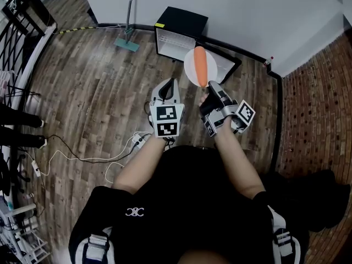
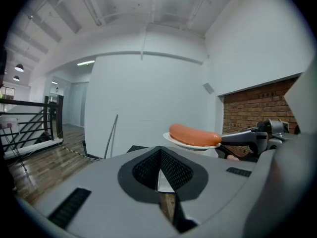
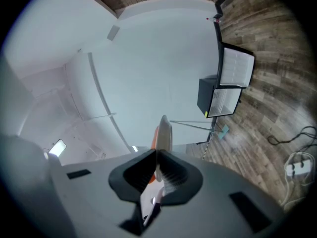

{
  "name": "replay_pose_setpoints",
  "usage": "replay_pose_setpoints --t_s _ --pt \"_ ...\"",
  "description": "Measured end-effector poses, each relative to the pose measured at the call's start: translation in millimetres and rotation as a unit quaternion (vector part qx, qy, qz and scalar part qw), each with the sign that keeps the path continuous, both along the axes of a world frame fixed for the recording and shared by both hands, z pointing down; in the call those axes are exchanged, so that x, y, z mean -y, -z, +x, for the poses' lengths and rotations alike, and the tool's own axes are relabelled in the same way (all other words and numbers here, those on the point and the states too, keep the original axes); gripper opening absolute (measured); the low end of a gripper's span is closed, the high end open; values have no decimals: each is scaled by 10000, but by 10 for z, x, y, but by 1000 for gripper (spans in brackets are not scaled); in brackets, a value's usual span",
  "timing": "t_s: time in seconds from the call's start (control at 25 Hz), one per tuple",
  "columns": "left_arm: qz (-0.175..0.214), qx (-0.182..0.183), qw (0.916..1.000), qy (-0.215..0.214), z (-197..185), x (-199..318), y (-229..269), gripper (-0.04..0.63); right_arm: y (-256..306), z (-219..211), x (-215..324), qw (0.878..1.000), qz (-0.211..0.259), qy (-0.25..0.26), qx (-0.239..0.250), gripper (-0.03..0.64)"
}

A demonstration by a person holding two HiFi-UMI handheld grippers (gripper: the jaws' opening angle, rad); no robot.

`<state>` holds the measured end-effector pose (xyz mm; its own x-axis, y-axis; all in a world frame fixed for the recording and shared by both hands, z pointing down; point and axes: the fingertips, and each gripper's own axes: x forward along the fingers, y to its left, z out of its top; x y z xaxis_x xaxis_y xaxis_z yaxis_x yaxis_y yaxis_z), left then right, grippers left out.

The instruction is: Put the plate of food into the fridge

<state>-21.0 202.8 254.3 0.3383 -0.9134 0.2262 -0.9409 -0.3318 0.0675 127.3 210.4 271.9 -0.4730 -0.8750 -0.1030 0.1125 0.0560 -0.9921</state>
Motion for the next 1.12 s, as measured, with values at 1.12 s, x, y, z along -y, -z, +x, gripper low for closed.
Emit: replay_pose_setpoints --t_s 1.12 --pt "-377 186 9986 332 322 1696 -238 -2 -164 633 1879 9997 166 35 186 32"
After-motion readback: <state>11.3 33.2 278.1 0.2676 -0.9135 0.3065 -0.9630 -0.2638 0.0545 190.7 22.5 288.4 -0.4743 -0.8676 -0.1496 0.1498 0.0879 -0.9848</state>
